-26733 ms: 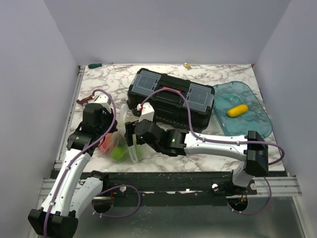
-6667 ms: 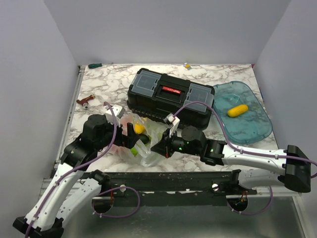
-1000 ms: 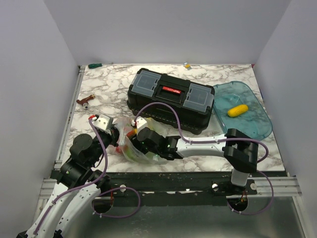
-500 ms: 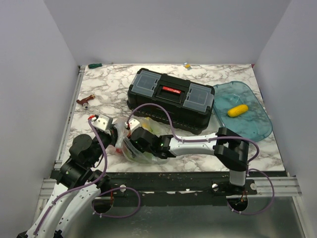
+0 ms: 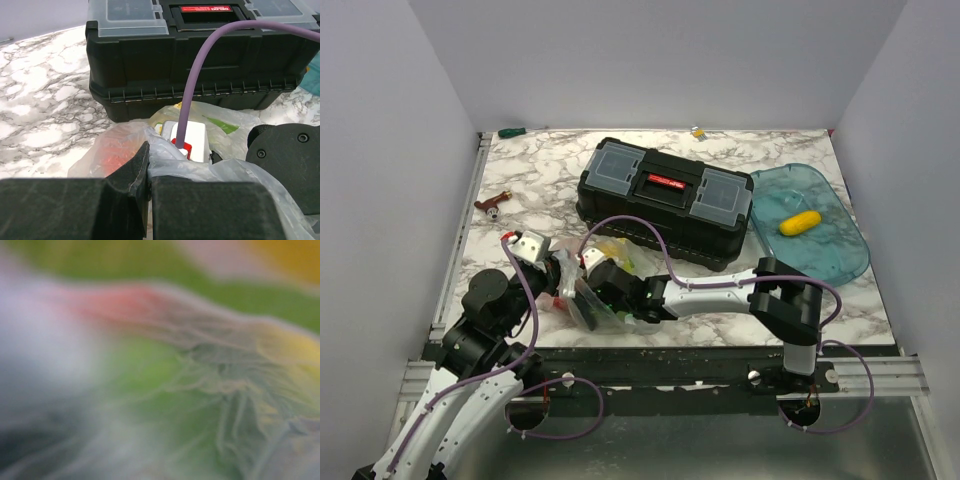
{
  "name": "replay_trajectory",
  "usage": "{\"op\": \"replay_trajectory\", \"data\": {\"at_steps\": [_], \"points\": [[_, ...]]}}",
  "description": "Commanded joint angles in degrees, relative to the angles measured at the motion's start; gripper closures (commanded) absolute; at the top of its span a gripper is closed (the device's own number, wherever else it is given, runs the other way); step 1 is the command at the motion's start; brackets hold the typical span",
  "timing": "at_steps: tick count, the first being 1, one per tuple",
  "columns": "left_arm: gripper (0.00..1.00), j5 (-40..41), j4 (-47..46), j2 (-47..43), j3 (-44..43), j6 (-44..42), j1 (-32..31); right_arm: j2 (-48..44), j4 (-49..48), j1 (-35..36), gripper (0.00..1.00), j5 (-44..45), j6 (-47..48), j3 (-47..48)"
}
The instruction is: Take the fake fruits out of the plastic bag
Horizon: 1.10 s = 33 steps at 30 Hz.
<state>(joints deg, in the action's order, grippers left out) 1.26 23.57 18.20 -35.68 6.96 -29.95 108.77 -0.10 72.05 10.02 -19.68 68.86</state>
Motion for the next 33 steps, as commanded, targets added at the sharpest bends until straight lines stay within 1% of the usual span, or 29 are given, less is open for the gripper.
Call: {"op": "replay_trajectory", "data": {"at_steps": [1,4,7,9,13,15,16,19,26,33], "points": [[1.00,-2.6,-1.8,0.7,-1.4,0.5,0.4,2.3,0.7,0.7,0.06,1.0,-0.4,-1.2],[1.00,-2.6,-1.6,0.7,-1.4,0.5,0.4,3.7,-2.5,0.7,0.07,4.5,-0.6,-0.9],[1.00,-2.7,-1.7,0.4,-1.2,0.6,0.4,4.3,-3.5,0.7,0.09,6.9,-1.8,0.1],[1.00,-2.7,-1.7,0.4,-1.2,0.6,0.4,3.6,-5.4,0.7,0.13,8.4,-2.4,-0.6],[1.00,-2.7,-1.7,0.6,-1.4,0.6,0.4,1.5,-7.6,0.7,0.27,10.1,-2.6,-2.5],[1.00,-2.8,-1.6,0.5,-1.4,0.6,0.4,-0.2,-9.0,0.7,0.39,10.5,-2.7,-3.9],[1.00,-2.8,-1.6,0.4,-1.3,0.6,0.5,-1.1,-9.6,0.7,0.43,10.6,-2.7,-4.5],[1.00,-2.6,-1.6,0.4,-1.2,0.6,0.4,-3.6,-10.5,0.7,0.51,11.0,-3.3,-5.8],[1.00,-2.9,-1.7,0.3,-1.2,0.6,0.4,-10.2,-13.4,0.7,0.57,14.3,-3.9,-8.4],[1.00,-3.4,-1.6,0.9,-1.5,0.8,0.4,-15.9,-15.4,0.6,0.62,13.6,-5.0,-9.5]]}}
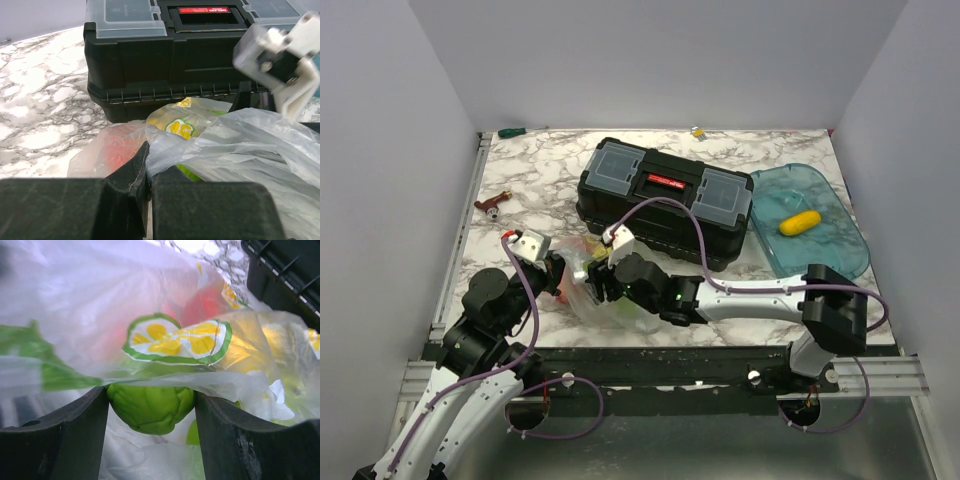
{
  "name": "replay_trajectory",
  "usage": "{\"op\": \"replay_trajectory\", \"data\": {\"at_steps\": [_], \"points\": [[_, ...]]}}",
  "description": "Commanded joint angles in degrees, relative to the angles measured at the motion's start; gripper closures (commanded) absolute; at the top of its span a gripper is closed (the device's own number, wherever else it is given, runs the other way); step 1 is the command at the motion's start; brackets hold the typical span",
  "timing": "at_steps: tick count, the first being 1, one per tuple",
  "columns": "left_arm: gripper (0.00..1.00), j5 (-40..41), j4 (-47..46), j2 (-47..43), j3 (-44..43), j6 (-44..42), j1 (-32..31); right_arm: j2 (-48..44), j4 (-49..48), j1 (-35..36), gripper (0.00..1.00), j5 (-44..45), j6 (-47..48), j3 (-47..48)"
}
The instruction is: Take the fake fruits out of the plastic bag
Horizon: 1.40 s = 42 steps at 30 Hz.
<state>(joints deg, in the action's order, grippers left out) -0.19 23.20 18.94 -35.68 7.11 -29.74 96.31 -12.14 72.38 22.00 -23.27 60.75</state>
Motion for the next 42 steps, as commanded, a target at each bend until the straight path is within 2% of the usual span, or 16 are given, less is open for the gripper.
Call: {"op": "replay_trajectory", "data": {"at_steps": [1,8,18,22,29,32,36,40,42], "points": [[1.00,-2.0,-1.2,0.0,-1.4,0.6,0.2,-4.3,-3.6,0.3,0.63,1.2,-1.6,-1.7],[1.00,-1.3,-1.2,-0.8,-1.3,0.6,0.2,-12.6,-3.7,0.3,0.64,0.0,-3.5,-4.6],[1.00,-1.1,-1.1,-0.1,-1.4,0.5,0.2,-27.3,1.7,0.3,0.64,5.6,-3.4,-9.5],[1.00,-0.3,-1.3,-0.4,-1.0,0.4,0.2,-33.3,7.7,0.2,0.64,11.4,-2.9,-10.8],[1.00,-0.8,-1.5,1.0,-1.4,0.4,0.3,-47.4,17.7,0.3,0.64,27.4,-3.7,-17.6],[1.00,-0.9,-1.4,1.0,-1.5,0.4,0.3,-53.3,23.8,0.3,0.64,33.9,-6.7,-20.0],[1.00,-0.9,-1.6,1.0,-1.4,0.4,0.4,-60.5,35.0,0.3,0.64,41.4,-15.7,-21.4],[1.00,-1.5,-1.7,1.5,-1.5,0.5,0.4,-64.5,49.2,0.2,0.64,47.9,-28.7,-20.8],[1.00,-1.7,-1.8,1.8,-1.6,0.5,0.4,-65.7,51.4,0.3,0.64,49.6,-30.4,-20.7]]}}
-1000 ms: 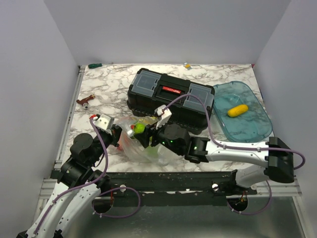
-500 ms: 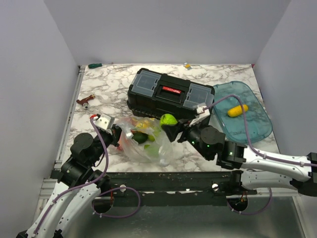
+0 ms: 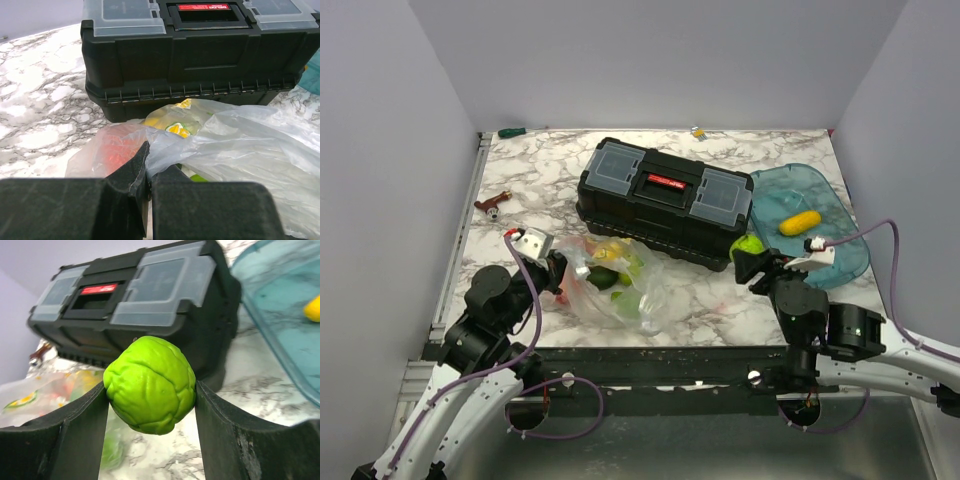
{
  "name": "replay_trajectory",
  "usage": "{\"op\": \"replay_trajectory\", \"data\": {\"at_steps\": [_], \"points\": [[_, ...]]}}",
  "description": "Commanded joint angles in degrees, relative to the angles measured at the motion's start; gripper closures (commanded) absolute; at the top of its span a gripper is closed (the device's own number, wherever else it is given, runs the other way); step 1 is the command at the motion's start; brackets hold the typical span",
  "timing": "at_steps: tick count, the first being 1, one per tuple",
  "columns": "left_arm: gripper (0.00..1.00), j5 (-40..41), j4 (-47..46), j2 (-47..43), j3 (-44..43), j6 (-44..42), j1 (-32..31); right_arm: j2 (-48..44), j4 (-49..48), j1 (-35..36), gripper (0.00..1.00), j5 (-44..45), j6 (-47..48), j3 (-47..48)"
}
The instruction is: Take the fake fruits out of the plastic bag
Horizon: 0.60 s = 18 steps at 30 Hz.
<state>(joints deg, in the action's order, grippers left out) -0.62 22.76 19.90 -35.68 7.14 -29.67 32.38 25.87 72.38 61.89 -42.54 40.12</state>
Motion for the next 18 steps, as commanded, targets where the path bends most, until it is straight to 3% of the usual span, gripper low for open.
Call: {"op": "replay_trajectory", "data": {"at_steps": [1,8,11,14,18], "points": [[1.00,-1.3,-1.2,1.0,-1.6,0.5,0.3,-1.8,14.0,0.3,0.64,10.4,-11.4,0.2],[1.00,-1.2,-1.1,1.3,-1.8,0.6,0.4,7.8,19.5,-0.1,0.63,14.7,-14.1,4.2],[1.00,-0.9,-1.0,1.1,-1.7,0.6,0.4,12.9,31.2,-2.3,0.65,16.8,-25.3,8.8],[1.00,-1.1,-1.1,0.9,-1.6,0.6,0.4,16.5,25.1,-7.5,0.65,14.1,-15.7,10.7],[1.00,-1.2,-0.9,1.1,-1.8,0.6,0.4,20.6,18.9,-24.9,0.66,3.5,-5.2,11.7]]}}
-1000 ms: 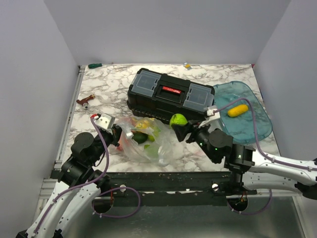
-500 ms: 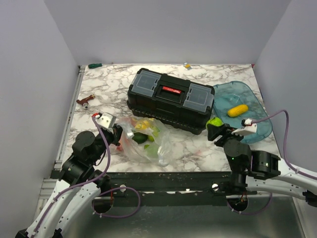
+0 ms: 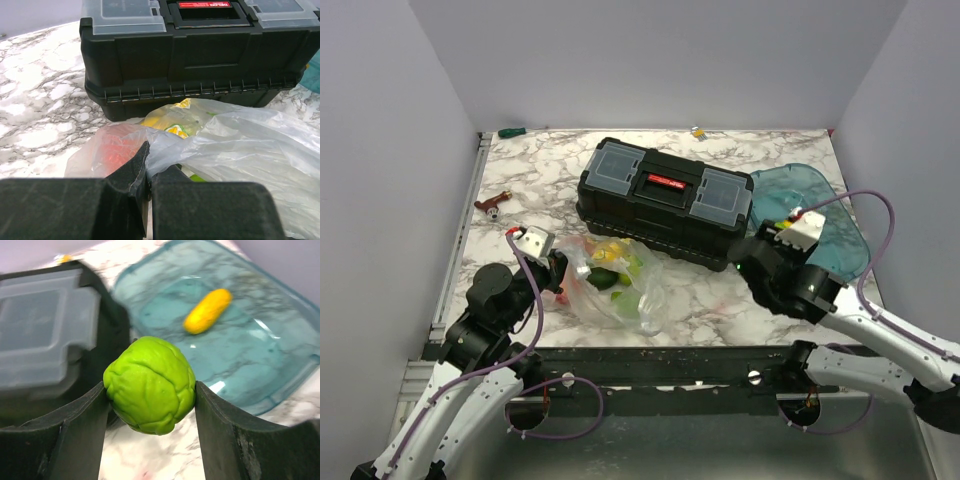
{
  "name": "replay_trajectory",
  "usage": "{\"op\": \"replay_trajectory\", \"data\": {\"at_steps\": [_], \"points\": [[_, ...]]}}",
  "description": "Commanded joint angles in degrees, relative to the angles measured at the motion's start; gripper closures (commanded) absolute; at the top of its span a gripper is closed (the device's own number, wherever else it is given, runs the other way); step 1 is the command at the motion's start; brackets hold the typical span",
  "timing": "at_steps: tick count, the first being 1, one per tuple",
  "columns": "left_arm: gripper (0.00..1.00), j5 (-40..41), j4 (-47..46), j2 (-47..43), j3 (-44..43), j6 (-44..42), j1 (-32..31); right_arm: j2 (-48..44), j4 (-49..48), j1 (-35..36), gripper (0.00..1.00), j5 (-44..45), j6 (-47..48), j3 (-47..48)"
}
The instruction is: Take the fake fruits out of the plastic bag
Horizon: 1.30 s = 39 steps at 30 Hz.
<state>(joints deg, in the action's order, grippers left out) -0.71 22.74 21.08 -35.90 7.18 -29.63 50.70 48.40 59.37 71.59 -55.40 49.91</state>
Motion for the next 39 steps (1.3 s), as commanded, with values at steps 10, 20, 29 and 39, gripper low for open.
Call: {"op": "replay_trajectory", "data": {"at_steps": [10,20,29,39], "points": [[1.00,-1.5,-1.0,-1.1,-1.3,0.6,0.4,1.6,-13.9,-30.8,0.65,-16.7,17.5,-1.6],[1.00,-1.5,-0.9,-2.8,-0.9,0.8,0.4,15.2,-33.1,-55.7,0.66,-38.9,11.4,-13.1],[1.00,-2.1,-1.4,-1.8,-1.0,0.8,0.4,23.5,-44.5,-65.3,0.65,-47.1,11.6,-18.4],[1.00,-2.7,-1.4,-0.8,-1.3,0.9,0.4,30.5,-47.1,-66.7,0.56,-44.9,12.5,-13.0]]}}
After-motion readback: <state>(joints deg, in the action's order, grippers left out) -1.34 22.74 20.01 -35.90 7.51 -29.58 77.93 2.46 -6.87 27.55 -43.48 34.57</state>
